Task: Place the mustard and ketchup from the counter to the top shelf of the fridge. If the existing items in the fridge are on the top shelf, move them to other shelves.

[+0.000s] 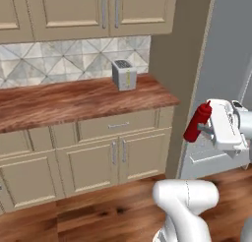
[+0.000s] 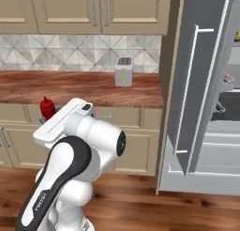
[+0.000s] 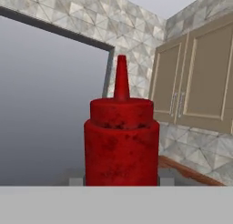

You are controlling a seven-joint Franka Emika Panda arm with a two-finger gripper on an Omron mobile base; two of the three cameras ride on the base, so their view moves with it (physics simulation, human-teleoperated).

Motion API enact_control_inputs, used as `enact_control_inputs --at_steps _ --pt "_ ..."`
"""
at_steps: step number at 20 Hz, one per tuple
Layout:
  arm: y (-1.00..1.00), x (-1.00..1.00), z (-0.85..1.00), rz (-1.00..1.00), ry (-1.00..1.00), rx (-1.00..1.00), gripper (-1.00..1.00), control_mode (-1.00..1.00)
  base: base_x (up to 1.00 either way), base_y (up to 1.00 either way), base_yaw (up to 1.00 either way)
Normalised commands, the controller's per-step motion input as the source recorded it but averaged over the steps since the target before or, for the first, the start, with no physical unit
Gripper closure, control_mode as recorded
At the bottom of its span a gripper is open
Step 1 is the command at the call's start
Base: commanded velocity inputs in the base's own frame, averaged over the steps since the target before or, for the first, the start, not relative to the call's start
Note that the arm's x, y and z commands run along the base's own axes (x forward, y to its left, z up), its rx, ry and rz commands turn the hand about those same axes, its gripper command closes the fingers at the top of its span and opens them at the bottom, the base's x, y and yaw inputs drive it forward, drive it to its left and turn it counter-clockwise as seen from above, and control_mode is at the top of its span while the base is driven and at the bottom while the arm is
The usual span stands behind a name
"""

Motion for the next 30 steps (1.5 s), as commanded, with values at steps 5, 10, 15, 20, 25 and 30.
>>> enact_control_inputs --at_steps 5,10,15,20,25,30 --pt "0.00 0.00 0.00 0.00 0.00 0.00 1.00 1.00 -0.73 -1.00 -0.38" --pt "0.00 0.00 0.00 0.00 0.00 0.00 1.00 1.00 0.23 -1.00 -0.31" --pt "0.00 0.00 0.00 0.00 0.00 0.00 1.00 1.00 0.91 -0.99 -0.09" --pt "0.00 0.00 0.00 0.00 0.00 0.00 1.00 1.00 0.95 -0.82 0.12" --pt "0.00 0.00 0.00 0.00 0.00 0.00 1.00 1.00 0.36 -0.92 0.36" --pt "0.00 0.00 0.00 0.00 0.00 0.00 1.00 1.00 0.09 -0.59 0.46"
